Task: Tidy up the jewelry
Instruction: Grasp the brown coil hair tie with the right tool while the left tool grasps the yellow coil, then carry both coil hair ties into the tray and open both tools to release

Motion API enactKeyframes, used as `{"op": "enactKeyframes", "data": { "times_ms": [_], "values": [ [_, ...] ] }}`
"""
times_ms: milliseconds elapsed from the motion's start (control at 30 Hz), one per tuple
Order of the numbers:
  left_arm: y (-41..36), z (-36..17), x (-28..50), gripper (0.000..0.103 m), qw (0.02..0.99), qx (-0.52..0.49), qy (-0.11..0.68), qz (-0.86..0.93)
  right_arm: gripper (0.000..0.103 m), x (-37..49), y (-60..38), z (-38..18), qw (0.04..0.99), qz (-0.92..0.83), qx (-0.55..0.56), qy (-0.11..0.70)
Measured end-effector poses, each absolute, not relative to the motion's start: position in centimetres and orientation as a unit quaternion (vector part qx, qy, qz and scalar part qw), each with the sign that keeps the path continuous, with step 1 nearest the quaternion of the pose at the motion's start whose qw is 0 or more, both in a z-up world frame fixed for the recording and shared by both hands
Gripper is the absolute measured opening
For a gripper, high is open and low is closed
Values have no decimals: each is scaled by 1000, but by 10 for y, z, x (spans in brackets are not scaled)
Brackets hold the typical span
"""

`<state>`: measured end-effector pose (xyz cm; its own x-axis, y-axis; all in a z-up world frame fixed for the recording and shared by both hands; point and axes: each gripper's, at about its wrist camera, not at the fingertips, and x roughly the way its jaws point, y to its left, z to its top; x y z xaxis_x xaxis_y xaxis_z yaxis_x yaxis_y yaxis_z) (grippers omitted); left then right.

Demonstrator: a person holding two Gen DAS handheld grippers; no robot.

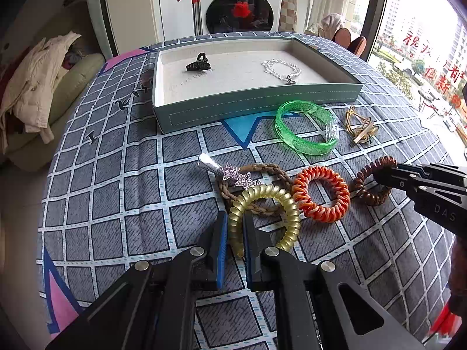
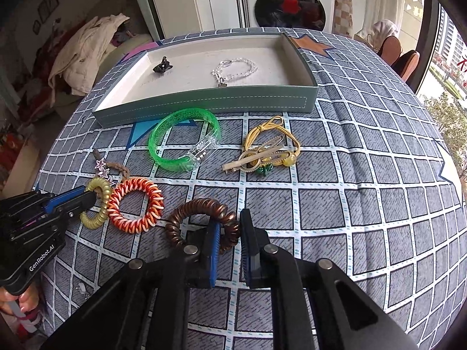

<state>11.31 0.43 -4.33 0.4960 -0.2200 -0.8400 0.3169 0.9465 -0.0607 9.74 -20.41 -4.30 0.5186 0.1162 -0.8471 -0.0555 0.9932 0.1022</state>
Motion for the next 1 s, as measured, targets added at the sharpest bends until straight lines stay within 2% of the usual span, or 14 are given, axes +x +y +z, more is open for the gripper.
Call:
{"op": "enactKeyframes", "data": {
  "times_ms": [433, 700, 1000],
  "values": [
    [26, 1, 116, 30, 881, 12, 444, -163, 14, 95, -225, -8, 883, 59, 65, 460],
    [29, 33, 150, 30, 895, 7, 415, -160, 14, 123, -237, 26, 893, 65, 83, 439],
    [22, 42, 204, 30, 895, 1, 416, -159, 14, 166, -233, 42, 897, 67, 65, 432]
  ]
}}
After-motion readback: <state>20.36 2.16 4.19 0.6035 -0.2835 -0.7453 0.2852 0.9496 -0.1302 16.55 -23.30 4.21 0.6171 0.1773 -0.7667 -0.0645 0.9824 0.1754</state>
